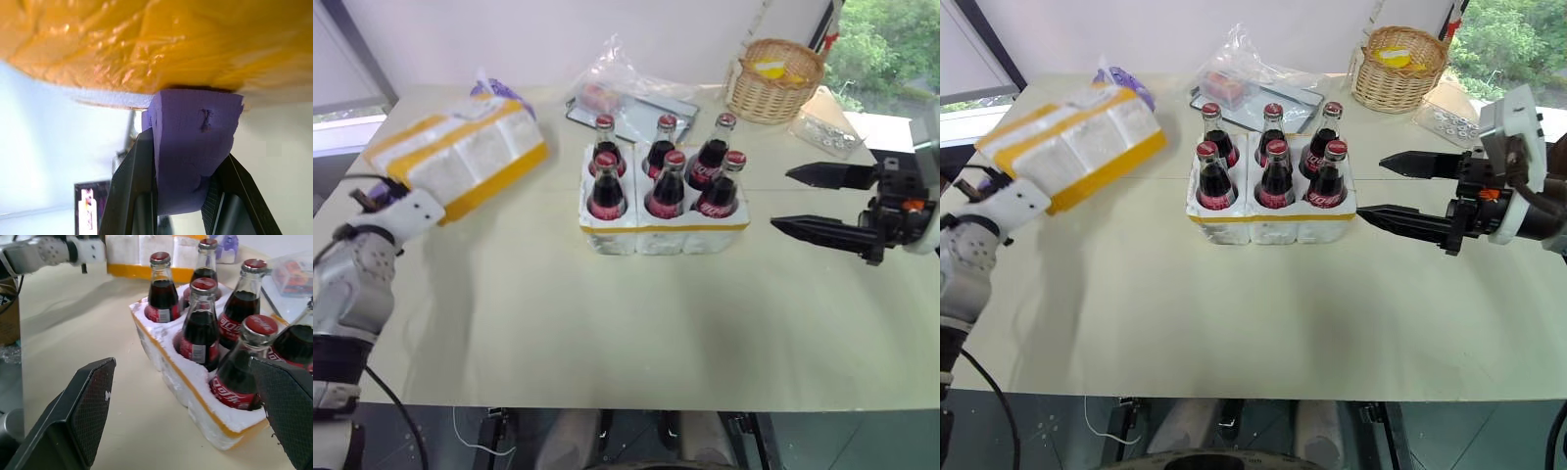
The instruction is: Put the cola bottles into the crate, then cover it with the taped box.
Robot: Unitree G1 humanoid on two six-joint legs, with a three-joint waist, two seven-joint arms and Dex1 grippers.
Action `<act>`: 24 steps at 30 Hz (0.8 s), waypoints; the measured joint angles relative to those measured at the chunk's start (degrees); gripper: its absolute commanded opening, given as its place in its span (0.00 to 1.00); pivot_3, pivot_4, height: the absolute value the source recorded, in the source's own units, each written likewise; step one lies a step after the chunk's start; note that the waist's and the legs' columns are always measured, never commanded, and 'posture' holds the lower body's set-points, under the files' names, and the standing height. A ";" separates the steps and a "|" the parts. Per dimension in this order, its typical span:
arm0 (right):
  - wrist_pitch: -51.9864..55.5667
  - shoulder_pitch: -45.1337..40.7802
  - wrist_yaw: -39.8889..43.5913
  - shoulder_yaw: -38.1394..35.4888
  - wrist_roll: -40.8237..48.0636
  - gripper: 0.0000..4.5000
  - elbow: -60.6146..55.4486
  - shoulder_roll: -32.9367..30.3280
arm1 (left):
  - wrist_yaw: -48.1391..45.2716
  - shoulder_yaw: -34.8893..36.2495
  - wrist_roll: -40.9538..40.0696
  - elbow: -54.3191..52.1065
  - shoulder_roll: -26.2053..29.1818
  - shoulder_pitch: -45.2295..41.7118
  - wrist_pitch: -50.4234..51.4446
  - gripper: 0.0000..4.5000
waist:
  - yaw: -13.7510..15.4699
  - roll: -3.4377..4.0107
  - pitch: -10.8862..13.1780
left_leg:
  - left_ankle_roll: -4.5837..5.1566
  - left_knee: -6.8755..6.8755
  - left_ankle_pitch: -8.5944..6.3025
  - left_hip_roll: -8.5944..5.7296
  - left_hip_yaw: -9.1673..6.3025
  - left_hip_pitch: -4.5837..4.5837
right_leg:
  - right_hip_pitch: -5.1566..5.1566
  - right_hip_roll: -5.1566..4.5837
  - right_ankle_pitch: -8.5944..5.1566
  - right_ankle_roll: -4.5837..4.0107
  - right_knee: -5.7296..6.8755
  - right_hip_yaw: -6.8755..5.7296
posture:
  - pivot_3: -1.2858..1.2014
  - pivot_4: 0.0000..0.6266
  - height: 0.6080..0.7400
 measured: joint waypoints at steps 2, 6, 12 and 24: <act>-0.01 0.00 -0.66 0.00 -0.79 1.00 1.52 0.00 | -1.15 0.88 -1.37 -0.67 0.60 -3.60 -3.02 0.18 | -0.05 -0.01 0.00 | 0.01 0.05 0.00 -0.04 0.02 -0.05 | -0.01 -0.02 0.05 0.03 -0.02 0.01 | 0.52 0.24 1.00; -1.44 0.01 -1.44 0.04 -3.25 1.00 2.65 0.00 | -4.37 0.84 -4.15 -1.11 0.78 -10.88 -8.56 0.18 | -0.22 -0.01 0.00 | 0.02 0.07 0.01 -0.04 0.03 -0.05 | -0.03 0.01 0.08 0.03 0.01 0.00 | 0.52 0.24 1.00; -2.49 0.41 -2.44 0.09 -5.01 1.00 2.95 0.15 | -14.87 -0.22 -11.80 -3.87 -0.68 -22.41 -17.80 0.18 | -0.26 -0.02 0.00 | -0.03 0.12 0.05 -0.05 0.08 -0.06 | -0.02 0.02 0.09 0.05 0.04 -0.01 | 0.52 0.24 1.00; -2.84 1.99 -7.37 -0.34 -6.66 1.00 3.29 2.89 | -29.10 -9.06 -9.55 -10.24 -2.29 -25.36 -23.09 0.18 | -0.35 -0.02 -0.01 | 0.05 0.17 0.05 -0.03 0.14 -0.01 | 0.01 0.27 0.10 0.07 0.15 0.01 | 0.52 0.24 1.00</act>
